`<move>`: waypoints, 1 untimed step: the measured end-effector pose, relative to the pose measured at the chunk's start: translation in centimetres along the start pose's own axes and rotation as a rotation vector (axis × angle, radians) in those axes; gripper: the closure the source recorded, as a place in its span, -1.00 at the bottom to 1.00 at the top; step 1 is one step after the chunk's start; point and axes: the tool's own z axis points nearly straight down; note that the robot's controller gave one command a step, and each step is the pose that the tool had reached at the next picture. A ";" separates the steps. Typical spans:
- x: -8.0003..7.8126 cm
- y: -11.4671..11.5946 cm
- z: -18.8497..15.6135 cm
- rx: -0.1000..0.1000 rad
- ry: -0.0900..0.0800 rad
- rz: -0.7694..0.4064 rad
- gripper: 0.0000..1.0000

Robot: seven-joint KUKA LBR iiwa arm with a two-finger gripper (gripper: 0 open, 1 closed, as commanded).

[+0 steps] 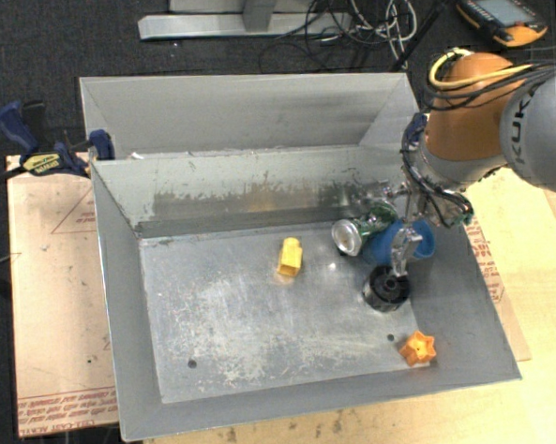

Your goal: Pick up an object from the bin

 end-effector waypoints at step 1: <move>0.2 0.4 0.4 0.006 0.001 -0.014 -1.00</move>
Offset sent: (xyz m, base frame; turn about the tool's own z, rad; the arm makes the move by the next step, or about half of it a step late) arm 0.0004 0.0142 -0.0378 0.0425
